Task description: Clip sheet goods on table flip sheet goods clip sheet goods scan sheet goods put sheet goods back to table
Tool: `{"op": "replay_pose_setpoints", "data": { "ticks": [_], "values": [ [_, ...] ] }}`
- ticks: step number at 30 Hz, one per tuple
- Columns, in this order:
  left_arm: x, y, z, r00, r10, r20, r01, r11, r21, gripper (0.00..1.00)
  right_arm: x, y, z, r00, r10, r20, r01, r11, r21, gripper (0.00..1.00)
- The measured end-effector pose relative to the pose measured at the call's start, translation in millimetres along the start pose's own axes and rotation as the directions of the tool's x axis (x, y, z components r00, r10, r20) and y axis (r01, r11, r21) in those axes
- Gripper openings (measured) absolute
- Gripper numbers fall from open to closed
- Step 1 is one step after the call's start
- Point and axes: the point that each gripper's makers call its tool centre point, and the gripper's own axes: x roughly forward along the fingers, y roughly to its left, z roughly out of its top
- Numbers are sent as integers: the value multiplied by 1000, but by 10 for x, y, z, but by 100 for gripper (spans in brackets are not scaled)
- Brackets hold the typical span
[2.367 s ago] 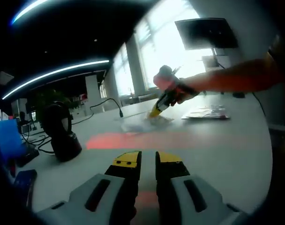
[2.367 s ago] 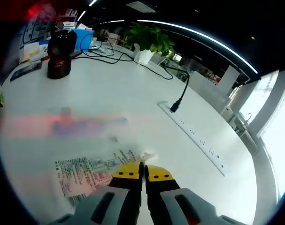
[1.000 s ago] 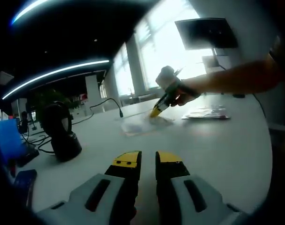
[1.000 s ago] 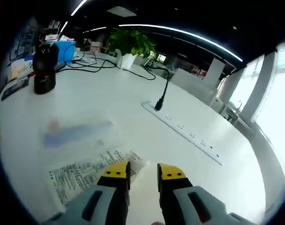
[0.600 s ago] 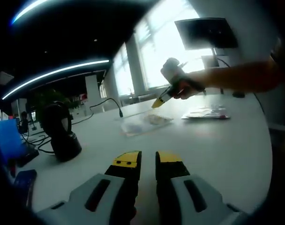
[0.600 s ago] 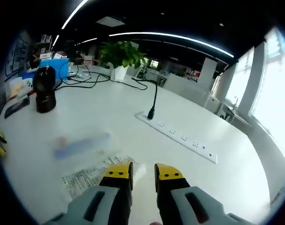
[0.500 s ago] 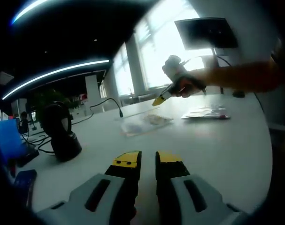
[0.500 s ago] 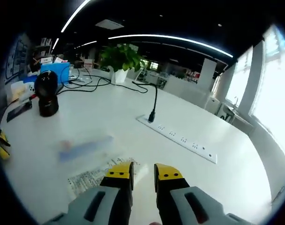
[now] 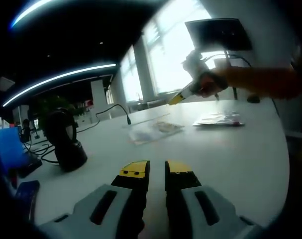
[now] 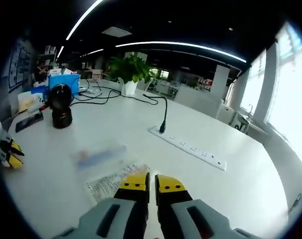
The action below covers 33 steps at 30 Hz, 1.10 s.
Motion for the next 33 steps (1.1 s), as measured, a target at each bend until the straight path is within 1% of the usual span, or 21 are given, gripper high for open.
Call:
{"op": "replay_pose_setpoints", "data": {
  "ticks": [2,7,10,12,18,19,20,21,24,27,29,33],
  "values": [
    [2,-2,4,1000,0,0,0,1000,0,4,-85,63,-7,1000,8,11,-8,1000,16,0],
    [9,7,3,1000,2,1,-2,1000,1,4,-173,30,26,999,9,35,-9,1000,8,0],
    [12,5,4,1000,1,1,-1,1000,3,4,-315,103,77,997,22,79,-24,999,27,0],
    [8,-1,10,1000,0,2,0,1000,1,4,-385,132,93,995,28,94,-32,999,42,0],
    [2,4,12,1000,2,4,-2,1000,-1,4,-708,269,125,988,24,150,-30,999,37,0],
    [3,4,12,1000,2,4,-2,1000,0,4,-691,192,140,986,30,161,-37,998,43,0],
    [2,5,11,1000,3,4,-3,1000,0,4,-548,-75,175,984,36,173,-45,998,49,0],
    [2,5,9,1000,3,3,-3,1000,1,4,-536,-148,188,982,37,184,-49,997,62,0],
    [0,6,8,1000,4,3,-4,1000,2,4,-623,-178,201,977,29,210,-43,997,61,0],
    [1,8,9,1000,4,3,-4,1000,2,4,-737,-198,168,976,-8,217,4,1000,19,0],
    [4,9,8,1000,4,2,-4,1000,3,4,-797,-185,136,975,-12,220,9,1000,12,0],
    [4,9,10,1000,4,2,-4,1000,2,4,-954,-157,47,971,-15,239,6,999,39,0]
  ]
}}
